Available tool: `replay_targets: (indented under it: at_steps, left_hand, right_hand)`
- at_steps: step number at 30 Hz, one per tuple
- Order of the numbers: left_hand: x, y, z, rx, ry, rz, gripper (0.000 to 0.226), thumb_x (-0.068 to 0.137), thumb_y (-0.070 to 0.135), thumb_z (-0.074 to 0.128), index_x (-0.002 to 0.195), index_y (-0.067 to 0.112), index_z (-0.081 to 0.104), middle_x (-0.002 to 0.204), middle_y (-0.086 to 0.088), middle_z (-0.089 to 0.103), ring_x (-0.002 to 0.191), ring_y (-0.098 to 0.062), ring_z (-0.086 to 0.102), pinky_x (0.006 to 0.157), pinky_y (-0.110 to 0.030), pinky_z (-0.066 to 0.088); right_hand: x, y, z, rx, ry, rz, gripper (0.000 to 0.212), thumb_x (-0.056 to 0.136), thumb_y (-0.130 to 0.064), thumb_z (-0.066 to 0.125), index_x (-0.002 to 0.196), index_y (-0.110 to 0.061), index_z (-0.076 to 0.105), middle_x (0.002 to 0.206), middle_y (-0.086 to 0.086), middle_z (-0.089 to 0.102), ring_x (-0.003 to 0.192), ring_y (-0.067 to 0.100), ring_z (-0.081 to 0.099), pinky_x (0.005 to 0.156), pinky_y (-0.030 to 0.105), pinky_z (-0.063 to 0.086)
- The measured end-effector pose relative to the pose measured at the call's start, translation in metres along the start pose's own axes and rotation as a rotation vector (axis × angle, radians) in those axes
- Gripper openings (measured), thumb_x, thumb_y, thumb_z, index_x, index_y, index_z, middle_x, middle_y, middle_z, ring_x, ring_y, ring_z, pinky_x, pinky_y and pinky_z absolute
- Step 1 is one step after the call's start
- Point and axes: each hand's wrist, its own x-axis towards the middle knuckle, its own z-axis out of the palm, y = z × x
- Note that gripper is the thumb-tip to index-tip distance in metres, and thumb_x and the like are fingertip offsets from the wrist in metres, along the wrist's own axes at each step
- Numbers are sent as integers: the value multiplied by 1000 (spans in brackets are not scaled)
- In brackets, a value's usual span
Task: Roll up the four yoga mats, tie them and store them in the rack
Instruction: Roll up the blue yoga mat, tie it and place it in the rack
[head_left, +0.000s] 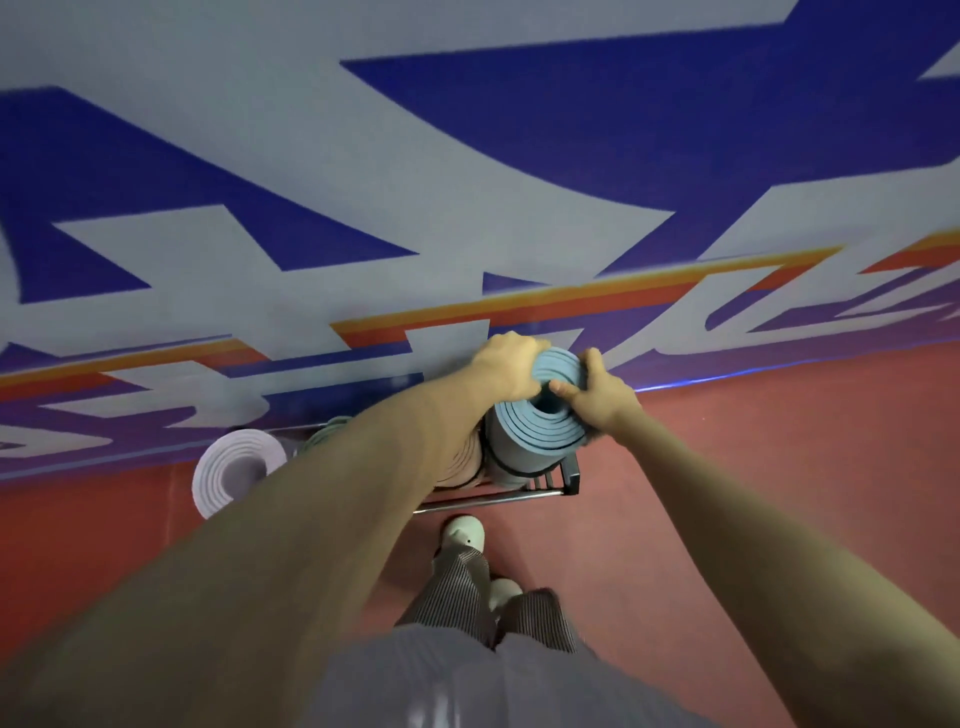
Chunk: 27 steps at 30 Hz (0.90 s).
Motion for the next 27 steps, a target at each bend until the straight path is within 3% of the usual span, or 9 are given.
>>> replay_targets:
  at_steps: [4,8,10,11,14,16,21,24,27]
  left_hand:
    - [-22,-11,14,-77,131,-175,64,92,37,54,148,33,23,135,-9,51,116,-36,53,87,-39,45]
    - [-44,-8,49,-810,160,-652,94,78,46,70,150,32,11,142,-11,41,121,-38,49,89,-42,48]
    - [-48,4,58,-1216,126,-788,103,74,32,77,151,36,8,138,-6,41,119,-37,49,82,-49,53]
    - [-48,10,60,-1313,123,-796,102,74,25,77,150,38,11,136,-4,41,118,-37,49,82,-51,53]
    - [-46,15,56,-1259,163,-719,69,74,13,72,135,29,44,124,-8,57,102,-32,58,83,-53,55]
    - [-49,9,53,-1172,158,-669,48,72,10,72,116,19,55,106,-9,65,91,-30,63,75,-50,57]
    - [-62,3,31,-962,90,-582,39,70,7,75,106,7,63,91,-9,65,87,-28,66,76,-40,58]
    - [-51,17,17,-871,56,-526,38,72,8,74,108,7,62,89,-10,64,84,-29,65,67,-36,57]
    - [-40,29,38,-757,32,-503,43,70,15,75,111,12,61,94,-6,65,83,-22,64,62,-29,51]
  right_hand:
    - [7,-19,4,-62,-22,-16,49,93,-43,52,125,-10,34,121,17,58,114,37,52,86,35,37]
    - [7,-18,2,-91,-92,-16,54,85,-42,63,121,-14,34,118,16,57,108,37,54,82,40,46]
    - [4,-12,0,-110,-164,0,62,78,-41,70,125,-21,34,116,12,57,105,34,56,75,40,50]
    - [3,-10,0,-102,-182,0,70,76,-42,72,131,-25,33,119,11,56,109,33,56,79,40,50]
    - [2,-5,2,71,-169,2,70,73,-42,76,134,-27,43,125,6,57,119,28,53,97,42,46]
    - [-1,0,5,167,-164,-15,51,75,-35,77,119,-22,54,117,4,62,112,25,57,92,42,50]
    - [-20,9,6,315,-172,-77,32,79,-26,72,106,-30,54,98,-1,62,85,20,65,54,36,57]
    - [-21,18,-6,449,-165,-48,30,81,-23,71,106,-29,55,100,4,65,80,24,67,49,36,57]
    - [-22,41,-3,470,-179,-21,33,82,-21,71,109,-32,54,104,2,66,89,24,66,60,40,58]
